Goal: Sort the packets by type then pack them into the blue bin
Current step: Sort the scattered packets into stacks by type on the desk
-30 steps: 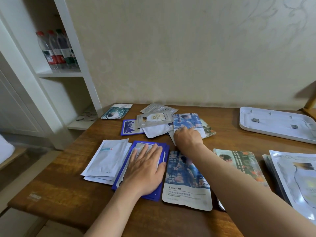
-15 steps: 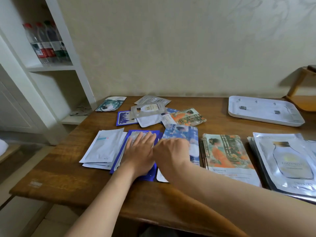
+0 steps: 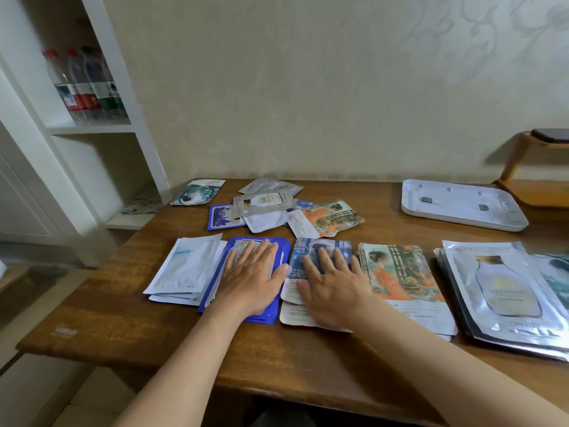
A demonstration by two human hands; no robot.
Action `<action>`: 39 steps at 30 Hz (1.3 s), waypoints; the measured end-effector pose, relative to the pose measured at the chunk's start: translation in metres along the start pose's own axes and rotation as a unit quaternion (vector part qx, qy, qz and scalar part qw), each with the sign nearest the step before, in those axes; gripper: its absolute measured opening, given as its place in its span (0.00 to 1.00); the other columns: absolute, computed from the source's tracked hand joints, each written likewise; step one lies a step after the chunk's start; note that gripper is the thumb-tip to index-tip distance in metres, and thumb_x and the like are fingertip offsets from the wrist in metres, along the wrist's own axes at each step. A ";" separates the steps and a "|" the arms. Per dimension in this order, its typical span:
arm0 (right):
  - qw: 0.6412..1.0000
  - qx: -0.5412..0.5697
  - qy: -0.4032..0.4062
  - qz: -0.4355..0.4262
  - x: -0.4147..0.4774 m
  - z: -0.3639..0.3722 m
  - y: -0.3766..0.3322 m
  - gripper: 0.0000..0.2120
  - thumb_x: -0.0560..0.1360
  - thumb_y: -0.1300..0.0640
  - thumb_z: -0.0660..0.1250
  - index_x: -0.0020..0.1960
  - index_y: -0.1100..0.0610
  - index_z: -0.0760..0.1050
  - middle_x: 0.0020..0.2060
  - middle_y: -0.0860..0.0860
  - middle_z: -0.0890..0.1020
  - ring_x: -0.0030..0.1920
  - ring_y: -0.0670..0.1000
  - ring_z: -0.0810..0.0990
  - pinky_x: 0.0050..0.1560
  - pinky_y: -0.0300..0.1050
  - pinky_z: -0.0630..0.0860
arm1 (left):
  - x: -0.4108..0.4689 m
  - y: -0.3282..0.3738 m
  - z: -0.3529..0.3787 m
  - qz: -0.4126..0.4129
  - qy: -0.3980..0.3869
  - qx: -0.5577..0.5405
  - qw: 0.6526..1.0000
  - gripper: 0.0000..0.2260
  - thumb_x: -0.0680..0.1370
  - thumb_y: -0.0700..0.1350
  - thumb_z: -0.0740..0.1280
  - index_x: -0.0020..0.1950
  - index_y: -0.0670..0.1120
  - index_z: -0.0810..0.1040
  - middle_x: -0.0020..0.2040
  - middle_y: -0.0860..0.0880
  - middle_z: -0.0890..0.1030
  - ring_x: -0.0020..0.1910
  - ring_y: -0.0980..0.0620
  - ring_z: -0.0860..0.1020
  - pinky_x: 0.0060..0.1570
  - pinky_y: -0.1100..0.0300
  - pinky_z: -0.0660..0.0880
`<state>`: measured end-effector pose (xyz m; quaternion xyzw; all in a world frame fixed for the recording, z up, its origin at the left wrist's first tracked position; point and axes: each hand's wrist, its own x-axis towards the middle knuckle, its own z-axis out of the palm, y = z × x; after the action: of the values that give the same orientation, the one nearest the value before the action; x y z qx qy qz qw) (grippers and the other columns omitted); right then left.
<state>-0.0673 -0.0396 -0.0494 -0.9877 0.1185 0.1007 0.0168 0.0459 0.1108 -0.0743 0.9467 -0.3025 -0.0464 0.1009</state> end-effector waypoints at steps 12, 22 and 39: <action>0.998 -0.034 0.031 -0.029 -0.009 -0.016 -0.005 0.29 0.82 0.38 0.46 0.78 0.51 0.59 0.77 0.58 0.63 0.76 0.62 0.64 0.76 0.67 0.53 | 0.001 0.000 0.000 0.004 0.002 0.024 1.000 0.38 0.80 0.72 0.50 0.84 0.56 0.45 0.85 0.55 0.44 0.83 0.52 0.42 0.81 0.45 0.40; 0.969 0.144 0.111 0.166 0.095 -0.075 0.087 0.07 0.76 0.61 0.64 0.53 0.61 0.71 0.44 0.56 0.76 0.41 0.55 0.76 0.38 0.47 0.73 | 0.003 -0.004 0.005 0.010 0.013 0.017 1.000 0.38 0.79 0.72 0.52 0.84 0.56 0.44 0.84 0.57 0.43 0.83 0.53 0.40 0.81 0.45 0.40; 0.892 0.361 0.159 0.220 0.143 -0.062 0.107 0.03 0.76 0.64 0.65 0.43 0.62 0.74 0.40 0.58 0.78 0.35 0.55 0.76 0.35 0.48 0.77 | 0.002 -0.005 0.006 0.009 0.013 0.017 1.000 0.36 0.81 0.69 0.53 0.84 0.56 0.44 0.84 0.57 0.43 0.83 0.54 0.39 0.81 0.45 0.39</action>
<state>0.0556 -0.1805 -0.0184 -0.8651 0.3617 -0.1067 0.3307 0.0491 0.1126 -0.0807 0.9459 -0.3106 -0.0280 0.0894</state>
